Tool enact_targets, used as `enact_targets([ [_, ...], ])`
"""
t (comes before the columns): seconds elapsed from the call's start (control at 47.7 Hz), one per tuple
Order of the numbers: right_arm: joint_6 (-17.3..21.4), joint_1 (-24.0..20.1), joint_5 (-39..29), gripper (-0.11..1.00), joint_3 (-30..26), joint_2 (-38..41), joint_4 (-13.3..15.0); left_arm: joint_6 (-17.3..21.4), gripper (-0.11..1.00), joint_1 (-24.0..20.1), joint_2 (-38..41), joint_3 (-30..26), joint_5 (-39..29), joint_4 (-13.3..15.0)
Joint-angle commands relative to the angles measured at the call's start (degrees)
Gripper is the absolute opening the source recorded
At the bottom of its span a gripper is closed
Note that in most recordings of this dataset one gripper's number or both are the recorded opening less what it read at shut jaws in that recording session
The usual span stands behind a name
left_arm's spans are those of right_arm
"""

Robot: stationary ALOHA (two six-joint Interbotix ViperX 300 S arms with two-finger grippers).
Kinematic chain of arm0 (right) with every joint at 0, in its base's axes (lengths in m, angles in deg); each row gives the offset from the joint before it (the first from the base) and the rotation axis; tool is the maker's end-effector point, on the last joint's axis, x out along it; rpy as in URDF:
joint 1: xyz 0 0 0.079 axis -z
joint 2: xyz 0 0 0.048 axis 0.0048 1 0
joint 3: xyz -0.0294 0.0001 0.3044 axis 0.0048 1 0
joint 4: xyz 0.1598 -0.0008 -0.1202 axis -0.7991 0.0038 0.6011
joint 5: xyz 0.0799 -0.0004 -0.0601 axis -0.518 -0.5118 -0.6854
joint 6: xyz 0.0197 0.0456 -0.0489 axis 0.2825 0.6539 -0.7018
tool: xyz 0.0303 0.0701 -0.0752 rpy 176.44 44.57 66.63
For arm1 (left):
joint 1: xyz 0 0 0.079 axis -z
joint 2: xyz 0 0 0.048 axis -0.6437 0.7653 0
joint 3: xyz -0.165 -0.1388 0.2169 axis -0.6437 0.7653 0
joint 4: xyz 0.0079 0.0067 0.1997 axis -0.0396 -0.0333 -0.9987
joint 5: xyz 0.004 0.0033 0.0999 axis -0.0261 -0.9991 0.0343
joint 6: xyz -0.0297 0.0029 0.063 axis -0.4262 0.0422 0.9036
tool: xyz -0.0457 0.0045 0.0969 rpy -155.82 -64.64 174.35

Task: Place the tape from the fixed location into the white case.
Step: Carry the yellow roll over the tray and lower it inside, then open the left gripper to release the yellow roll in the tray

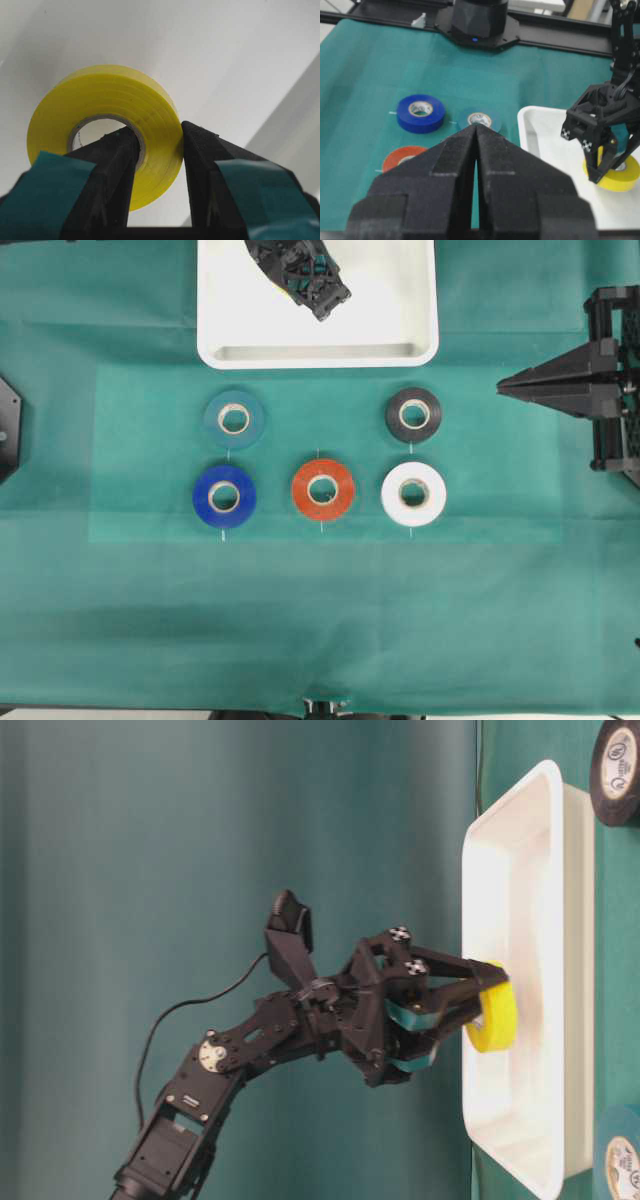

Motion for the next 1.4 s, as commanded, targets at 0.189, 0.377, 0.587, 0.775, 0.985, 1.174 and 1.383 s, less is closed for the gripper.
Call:
enact_targets([
  [0.189,0.0,0.0,0.3,0.00,-1.5,0.4,0.0,0.1,0.25,0.1,-1.1,-0.6,0.3,0.3],
  [0.377,0.0,0.0,0.4,0.00,-1.6,0.4,0.0,0.1,0.42,0.1,-1.1,-0.6,0.4,0.4],
  [0.587,0.0,0.0,0.4,0.00,-1.6,0.4,0.0,0.1,0.95,0.1,-1.1,-0.6,0.4,0.4],
  [0.775,0.0,0.0,0.4,0.00,-1.6,0.4,0.0,0.0,0.93,0.1,-1.2,-0.6,-0.2,0.4],
  [0.985,0.0,0.0,0.4,0.00,-1.6,0.4,0.0,0.0,0.92,0.3,-2.3,-1.5,-2.4,0.4],
  [1.174,0.0,0.0,0.4,0.00,-1.7,0.4,0.0,0.0,0.92,0.8,-4.7,-3.1,-4.7,0.4],
  [1.383,0.0,0.0,0.3,0.00,-1.7,0.4,0.0,-0.2,0.92,0.9,-7.6,-3.8,-6.9,0.4],
])
